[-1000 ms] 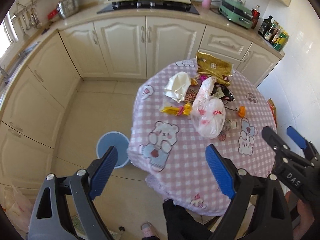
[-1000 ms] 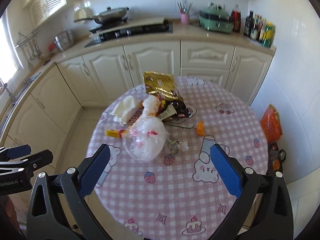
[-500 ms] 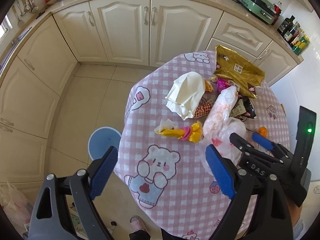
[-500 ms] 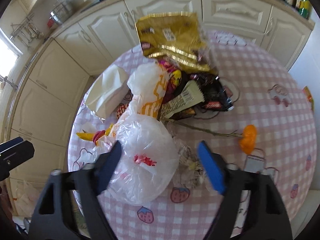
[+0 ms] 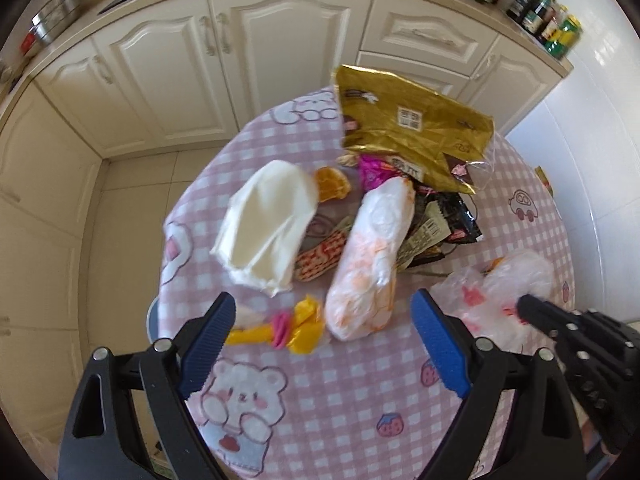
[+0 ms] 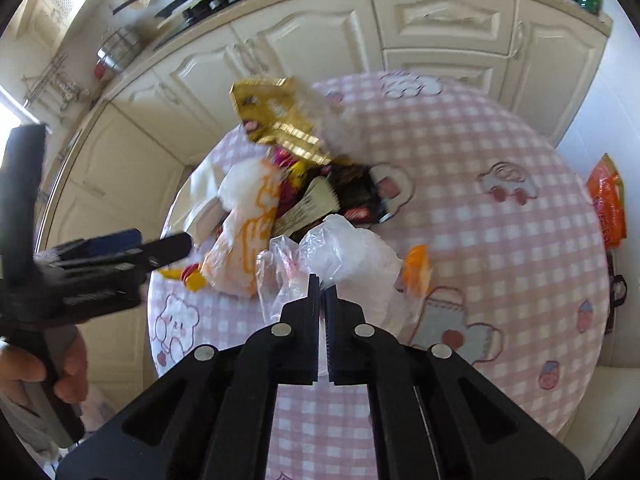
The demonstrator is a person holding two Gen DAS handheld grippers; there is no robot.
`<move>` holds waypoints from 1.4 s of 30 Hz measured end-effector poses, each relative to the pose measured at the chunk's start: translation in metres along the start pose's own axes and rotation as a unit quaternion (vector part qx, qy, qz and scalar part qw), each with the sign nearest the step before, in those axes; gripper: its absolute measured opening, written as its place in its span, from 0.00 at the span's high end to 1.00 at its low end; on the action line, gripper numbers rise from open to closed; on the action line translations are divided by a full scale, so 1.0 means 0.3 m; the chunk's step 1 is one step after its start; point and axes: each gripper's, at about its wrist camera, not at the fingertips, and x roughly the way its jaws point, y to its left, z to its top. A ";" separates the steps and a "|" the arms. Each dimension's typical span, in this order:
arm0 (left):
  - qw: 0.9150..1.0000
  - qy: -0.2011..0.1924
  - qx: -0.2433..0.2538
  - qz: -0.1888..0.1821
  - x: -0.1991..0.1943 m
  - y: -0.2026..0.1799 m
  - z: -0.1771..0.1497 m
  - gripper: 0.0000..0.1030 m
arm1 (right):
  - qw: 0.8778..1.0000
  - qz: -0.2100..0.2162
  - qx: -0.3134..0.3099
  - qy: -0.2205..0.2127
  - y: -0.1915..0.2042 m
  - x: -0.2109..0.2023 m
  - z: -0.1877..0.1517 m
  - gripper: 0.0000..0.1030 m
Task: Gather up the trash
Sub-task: 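Grasp the white-orange plastic bag with the left tool while right tool holds clear bag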
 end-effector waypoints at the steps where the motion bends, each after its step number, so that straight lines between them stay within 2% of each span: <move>1: 1.000 0.003 0.006 -0.002 0.020 -0.015 0.011 0.16 | 1.000 -0.003 0.006 -0.009 -0.014 -0.015 0.011 0.99; 7: 0.999 0.023 0.037 0.003 0.127 -0.075 0.051 0.16 | 0.998 -0.021 0.037 -0.036 -0.064 -0.042 0.043 0.99; 8: 0.999 0.028 0.038 -0.001 0.144 -0.077 0.054 0.19 | 0.998 -0.022 0.040 -0.037 -0.068 -0.043 0.039 0.99; 9: 0.999 0.032 0.039 -0.002 0.159 -0.079 0.057 0.24 | 0.998 -0.021 0.044 -0.037 -0.073 -0.043 0.036 0.99; 11: 0.998 0.052 0.037 -0.007 0.190 -0.076 0.057 0.62 | 0.998 -0.024 0.047 -0.037 -0.072 -0.044 0.033 0.99; 14: 0.998 0.051 0.025 -0.041 0.179 -0.066 0.051 0.70 | 0.998 -0.022 0.048 -0.039 -0.061 -0.056 0.028 0.99; 22: 0.992 -0.023 0.001 -0.124 -0.058 0.010 0.017 0.73 | 0.998 -0.030 0.003 -0.059 0.080 -0.133 0.043 0.99; 28: 0.990 -0.066 -0.042 -0.116 -0.237 0.226 -0.064 0.73 | 0.996 0.000 -0.052 -0.073 0.322 -0.139 0.073 0.99; 34: 0.987 -0.089 -0.106 -0.084 -0.357 0.582 -0.190 0.73 | 0.991 0.042 -0.100 -0.074 0.640 -0.072 0.073 0.99; 38: 0.984 -0.092 -0.140 -0.064 -0.412 0.802 -0.299 0.73 | 0.987 0.073 -0.131 -0.057 0.862 0.015 0.062 0.99; 42: 0.980 -0.074 -0.179 -0.039 -0.405 1.054 -0.400 0.73 | 0.984 0.097 -0.147 -0.023 1.065 0.173 0.036 0.99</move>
